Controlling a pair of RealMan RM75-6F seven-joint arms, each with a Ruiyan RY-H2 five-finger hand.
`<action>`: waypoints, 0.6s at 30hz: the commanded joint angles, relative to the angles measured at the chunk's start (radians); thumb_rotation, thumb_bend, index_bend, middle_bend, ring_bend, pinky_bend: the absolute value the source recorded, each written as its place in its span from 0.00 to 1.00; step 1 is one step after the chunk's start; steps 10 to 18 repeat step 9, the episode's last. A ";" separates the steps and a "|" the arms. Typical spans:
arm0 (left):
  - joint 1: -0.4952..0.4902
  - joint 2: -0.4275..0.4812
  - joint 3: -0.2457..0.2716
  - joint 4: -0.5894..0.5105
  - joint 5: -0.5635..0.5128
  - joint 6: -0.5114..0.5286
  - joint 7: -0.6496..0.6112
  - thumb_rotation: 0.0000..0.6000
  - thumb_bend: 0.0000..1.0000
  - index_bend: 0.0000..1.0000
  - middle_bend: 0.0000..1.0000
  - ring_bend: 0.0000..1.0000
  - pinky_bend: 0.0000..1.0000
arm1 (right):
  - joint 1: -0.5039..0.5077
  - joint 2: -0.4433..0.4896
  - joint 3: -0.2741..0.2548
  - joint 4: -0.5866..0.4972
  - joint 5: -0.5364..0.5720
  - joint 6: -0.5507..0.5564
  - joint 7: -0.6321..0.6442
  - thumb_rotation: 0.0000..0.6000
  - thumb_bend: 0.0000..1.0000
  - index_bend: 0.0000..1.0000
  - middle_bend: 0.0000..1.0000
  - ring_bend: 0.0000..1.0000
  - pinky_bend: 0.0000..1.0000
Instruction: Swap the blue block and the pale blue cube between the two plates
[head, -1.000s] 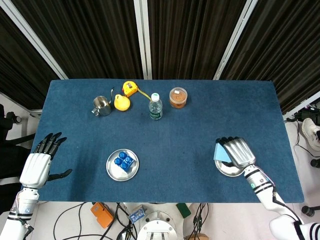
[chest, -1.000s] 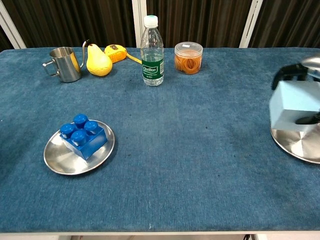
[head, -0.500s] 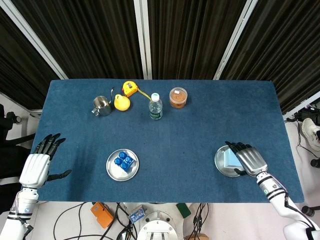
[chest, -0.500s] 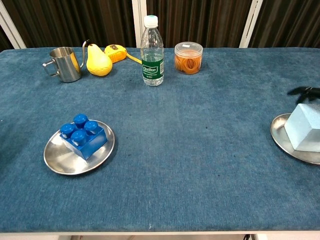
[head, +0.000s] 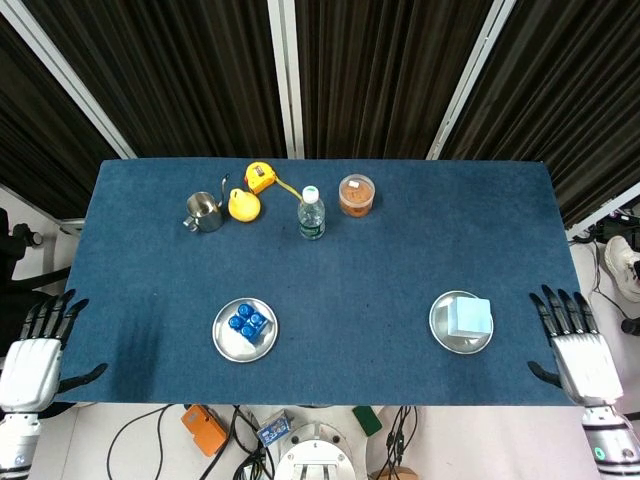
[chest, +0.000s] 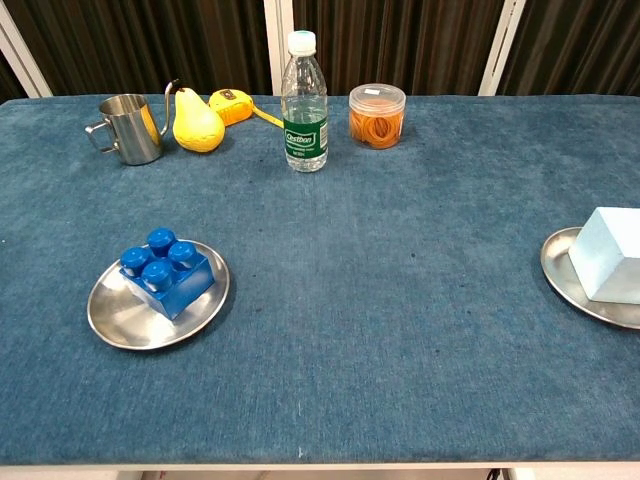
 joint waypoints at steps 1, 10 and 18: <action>0.061 -0.039 0.054 0.082 0.043 0.027 -0.067 1.00 0.03 0.11 0.00 0.00 0.04 | -0.099 -0.027 -0.030 0.075 -0.054 0.101 0.036 1.00 0.20 0.00 0.00 0.00 0.00; 0.056 -0.036 0.046 0.090 0.092 0.024 -0.065 1.00 0.03 0.11 0.00 0.00 0.04 | -0.095 -0.026 -0.017 0.068 -0.064 0.055 0.038 1.00 0.20 0.00 0.00 0.00 0.00; 0.056 -0.036 0.046 0.090 0.092 0.024 -0.065 1.00 0.03 0.11 0.00 0.00 0.04 | -0.095 -0.026 -0.017 0.068 -0.064 0.055 0.038 1.00 0.20 0.00 0.00 0.00 0.00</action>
